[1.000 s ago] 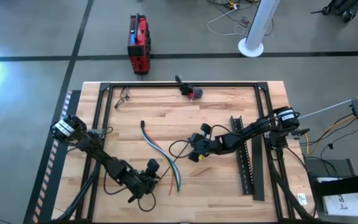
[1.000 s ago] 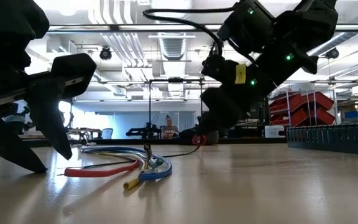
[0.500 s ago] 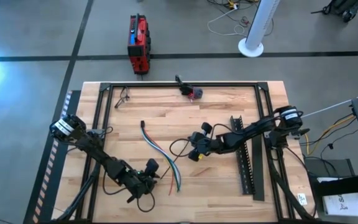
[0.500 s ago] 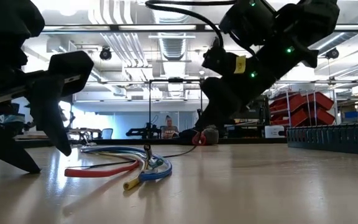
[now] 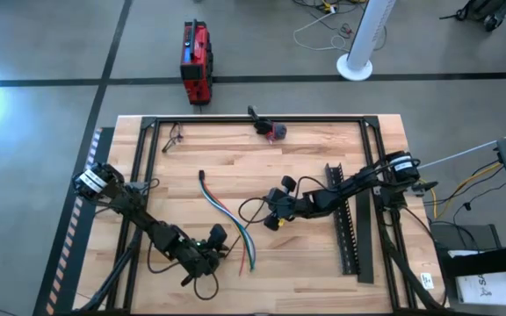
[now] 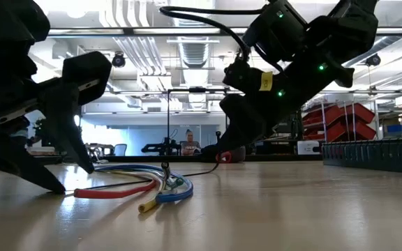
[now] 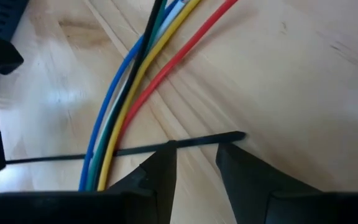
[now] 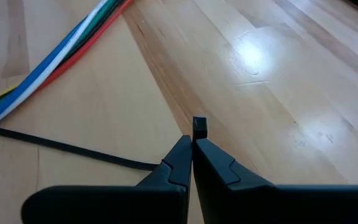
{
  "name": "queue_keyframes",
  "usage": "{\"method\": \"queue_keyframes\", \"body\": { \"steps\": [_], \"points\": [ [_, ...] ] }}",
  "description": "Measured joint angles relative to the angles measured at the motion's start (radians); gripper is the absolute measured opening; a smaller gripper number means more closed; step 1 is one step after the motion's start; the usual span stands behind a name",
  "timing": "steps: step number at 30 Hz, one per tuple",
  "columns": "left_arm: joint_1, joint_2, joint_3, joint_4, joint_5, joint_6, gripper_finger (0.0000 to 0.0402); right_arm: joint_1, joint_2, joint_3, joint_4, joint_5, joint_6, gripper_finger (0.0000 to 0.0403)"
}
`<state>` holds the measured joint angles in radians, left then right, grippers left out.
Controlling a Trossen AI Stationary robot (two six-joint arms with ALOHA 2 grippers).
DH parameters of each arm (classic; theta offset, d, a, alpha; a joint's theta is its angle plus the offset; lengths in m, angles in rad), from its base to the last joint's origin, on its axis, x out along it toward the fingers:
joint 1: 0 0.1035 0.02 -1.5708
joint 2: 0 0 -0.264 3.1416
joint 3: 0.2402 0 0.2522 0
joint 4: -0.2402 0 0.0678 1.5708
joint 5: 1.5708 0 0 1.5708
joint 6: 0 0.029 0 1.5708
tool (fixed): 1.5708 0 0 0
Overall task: Ziptie cables
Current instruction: Close the cables together using a zip tie
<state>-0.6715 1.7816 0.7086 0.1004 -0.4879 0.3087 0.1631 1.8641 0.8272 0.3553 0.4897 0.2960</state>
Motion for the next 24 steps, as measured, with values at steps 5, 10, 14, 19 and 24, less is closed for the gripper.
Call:
{"method": "queue_keyframes", "body": {
  "steps": [5, 10, 14, 19, 24],
  "points": [
    [0.007, 0.007, 0.000, 0.040, -0.002, 0.014, 0.0105, 0.000, 0.000, 0.000, 0.003, 0.000, -0.002, 0.0000],
    [0.010, 0.007, 0.000, 0.048, 0.001, 0.018, 0.0102, 0.000, 0.000, 0.000, 0.010, 0.000, -0.005, 0.0000],
    [0.010, 0.002, 0.012, 0.026, 0.000, -0.012, 0.0104, 0.000, 0.000, 0.000, 0.010, 0.000, -0.006, 0.0000],
    [-0.009, 0.002, 0.132, -0.212, 0.001, -0.102, 0.0107, 0.000, 0.000, 0.000, 0.009, 0.000, -0.005, 0.0000],
    [-0.021, 0.002, 0.154, -0.252, 0.011, -0.105, 0.0101, 0.000, 0.000, 0.000, 0.012, 0.000, -0.007, 0.0000]
  ]
}}
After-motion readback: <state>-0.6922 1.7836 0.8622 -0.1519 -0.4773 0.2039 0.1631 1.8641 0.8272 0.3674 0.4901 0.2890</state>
